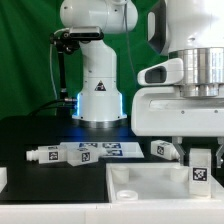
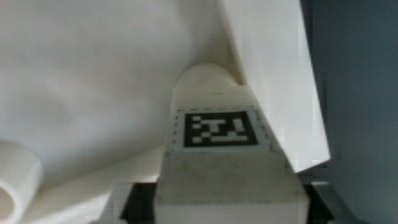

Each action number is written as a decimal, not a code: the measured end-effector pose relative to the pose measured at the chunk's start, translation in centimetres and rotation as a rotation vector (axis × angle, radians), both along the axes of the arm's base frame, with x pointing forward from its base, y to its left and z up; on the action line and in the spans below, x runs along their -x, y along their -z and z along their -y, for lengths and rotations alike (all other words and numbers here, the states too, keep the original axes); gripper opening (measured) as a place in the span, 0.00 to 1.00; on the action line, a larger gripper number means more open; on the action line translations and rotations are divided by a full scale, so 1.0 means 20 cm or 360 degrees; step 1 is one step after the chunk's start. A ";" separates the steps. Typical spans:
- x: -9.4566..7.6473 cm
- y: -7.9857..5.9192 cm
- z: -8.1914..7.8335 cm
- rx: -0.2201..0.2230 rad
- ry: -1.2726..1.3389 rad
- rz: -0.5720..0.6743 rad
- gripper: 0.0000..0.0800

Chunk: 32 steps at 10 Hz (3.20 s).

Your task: Assemble one leg

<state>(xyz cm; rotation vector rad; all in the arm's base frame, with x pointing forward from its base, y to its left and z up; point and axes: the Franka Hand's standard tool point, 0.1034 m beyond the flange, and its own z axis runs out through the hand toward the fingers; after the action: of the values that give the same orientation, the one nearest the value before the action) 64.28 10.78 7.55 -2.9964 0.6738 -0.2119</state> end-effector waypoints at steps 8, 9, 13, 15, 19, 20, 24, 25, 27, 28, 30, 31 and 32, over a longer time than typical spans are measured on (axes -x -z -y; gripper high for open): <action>0.02 0.01 0.02 -0.0234 0.1433 -0.0122 0.36; 0.02 0.01 0.02 -0.0231 0.1413 -0.0121 0.36; 0.03 0.01 0.02 -0.0095 0.0365 -0.0142 0.77; 0.03 0.01 0.03 -0.0078 0.0229 -0.0134 0.81; 0.02 0.00 0.00 0.0061 -0.0418 -0.0105 0.81; 0.02 0.00 0.00 0.0058 -0.0387 -0.0106 0.81; 0.02 0.00 -0.01 -0.0001 0.0088 -0.0118 0.36; 0.02 0.00 -0.02 -0.0017 0.0297 -0.0124 0.36; 0.03 0.00 -0.04 -0.0067 0.0855 -0.0137 0.36; 0.02 0.00 -0.03 -0.0111 0.1145 -0.0148 0.36; 0.01 0.00 -0.02 -0.0213 0.1680 -0.0178 0.36; 0.02 0.01 -0.02 -0.0230 0.1815 -0.0173 0.36; 0.02 0.01 -0.02 -0.0229 0.1845 -0.0171 0.36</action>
Offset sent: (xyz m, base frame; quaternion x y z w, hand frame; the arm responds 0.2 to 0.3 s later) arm 0.0143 0.0219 0.0028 0.0002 -0.0350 0.4831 0.8749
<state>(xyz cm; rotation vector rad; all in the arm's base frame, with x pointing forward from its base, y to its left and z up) 63.87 11.27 7.43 -2.1154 2.2031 -0.0317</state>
